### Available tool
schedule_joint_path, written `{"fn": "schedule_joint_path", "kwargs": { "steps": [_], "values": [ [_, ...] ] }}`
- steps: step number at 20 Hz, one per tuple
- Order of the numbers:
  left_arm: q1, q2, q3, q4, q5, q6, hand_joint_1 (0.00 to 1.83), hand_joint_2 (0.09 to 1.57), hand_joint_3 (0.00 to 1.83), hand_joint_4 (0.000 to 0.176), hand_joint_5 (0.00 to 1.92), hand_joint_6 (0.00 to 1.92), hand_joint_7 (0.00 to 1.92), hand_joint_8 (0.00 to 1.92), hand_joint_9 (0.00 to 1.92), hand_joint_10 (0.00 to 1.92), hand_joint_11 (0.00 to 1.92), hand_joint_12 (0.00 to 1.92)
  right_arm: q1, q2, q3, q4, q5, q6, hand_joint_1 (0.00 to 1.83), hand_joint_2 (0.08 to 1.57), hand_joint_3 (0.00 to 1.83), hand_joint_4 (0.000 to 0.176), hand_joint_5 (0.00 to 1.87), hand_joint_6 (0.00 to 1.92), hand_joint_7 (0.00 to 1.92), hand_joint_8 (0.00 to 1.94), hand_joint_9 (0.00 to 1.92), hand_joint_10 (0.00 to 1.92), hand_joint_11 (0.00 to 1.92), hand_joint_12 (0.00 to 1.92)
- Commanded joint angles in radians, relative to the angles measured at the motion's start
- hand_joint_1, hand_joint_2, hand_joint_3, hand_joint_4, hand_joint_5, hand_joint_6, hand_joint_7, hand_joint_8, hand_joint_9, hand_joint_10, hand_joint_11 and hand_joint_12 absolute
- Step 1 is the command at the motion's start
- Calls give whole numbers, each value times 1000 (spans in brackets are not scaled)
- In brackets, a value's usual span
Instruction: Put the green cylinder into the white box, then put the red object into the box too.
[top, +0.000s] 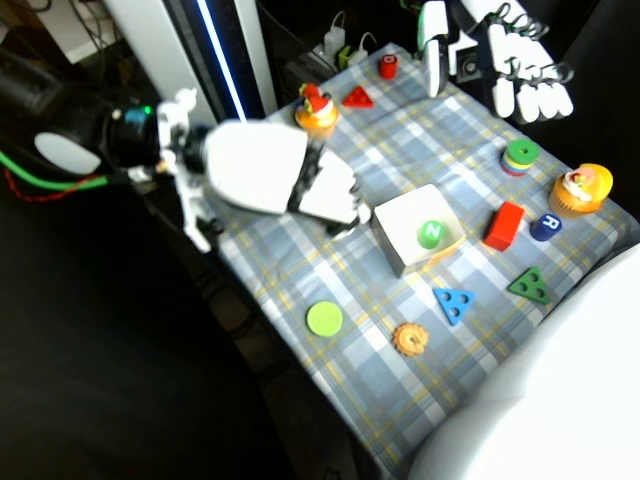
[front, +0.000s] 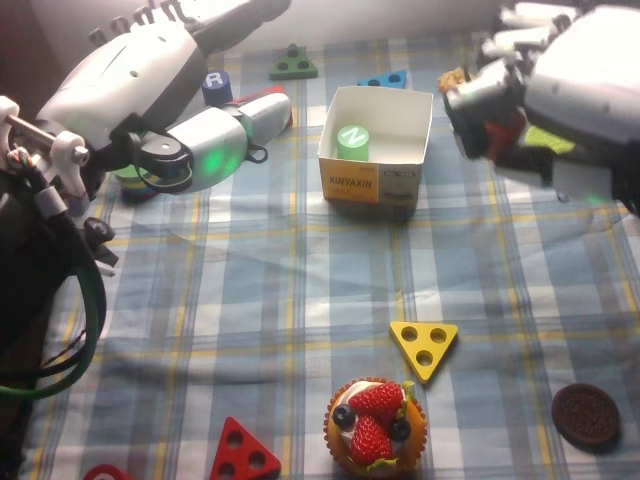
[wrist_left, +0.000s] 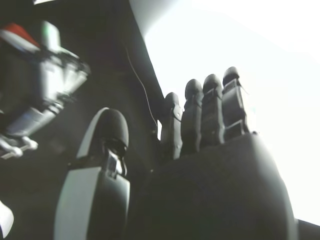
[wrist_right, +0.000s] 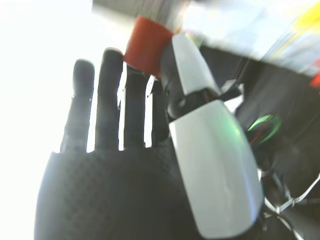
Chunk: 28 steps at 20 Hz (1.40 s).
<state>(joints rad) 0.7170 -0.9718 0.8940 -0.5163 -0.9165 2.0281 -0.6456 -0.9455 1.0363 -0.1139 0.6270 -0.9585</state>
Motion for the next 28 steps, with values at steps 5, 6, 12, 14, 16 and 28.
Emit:
{"fn": "schedule_joint_path", "kwargs": {
  "steps": [5,6,12,14,16,28],
  "values": [
    [28,7,-7,9,-140,-10,550,1385,0,51,253,6,184,5,104,18,0,621,150,-114,97,-72,-2,16,1131,1275,0,0,689,1374,713,1526,417,1605,111,1921],
    [31,6,-7,4,-140,-10,576,1384,0,52,249,4,181,3,100,16,0,625,172,-146,122,-77,-25,16,1128,1274,0,15,694,1402,705,1497,388,1589,26,1921],
    [32,-7,-3,-1,-133,-10,600,1383,0,68,241,4,176,0,99,14,0,836,201,-277,243,-45,-124,16,1134,1183,0,0,365,742,528,954,164,1099,0,1402],
    [32,-7,-3,0,-133,-10,599,1387,1,73,236,1,163,1,86,9,0,736,201,-279,249,-44,-135,16,940,1124,0,95,78,138,196,183,6,413,0,106],
    [34,-5,-4,-1,-133,-11,617,1388,0,61,233,4,173,2,87,9,0,651,202,-267,238,-33,-126,16,782,1149,10,162,2,5,13,12,0,33,0,3],
    [116,64,-28,50,-264,-285,554,1376,0,88,171,0,171,1,147,31,0,553,49,92,-71,56,327,18,505,1251,0,46,0,0,0,0,21,24,0,522]
  ]
}}
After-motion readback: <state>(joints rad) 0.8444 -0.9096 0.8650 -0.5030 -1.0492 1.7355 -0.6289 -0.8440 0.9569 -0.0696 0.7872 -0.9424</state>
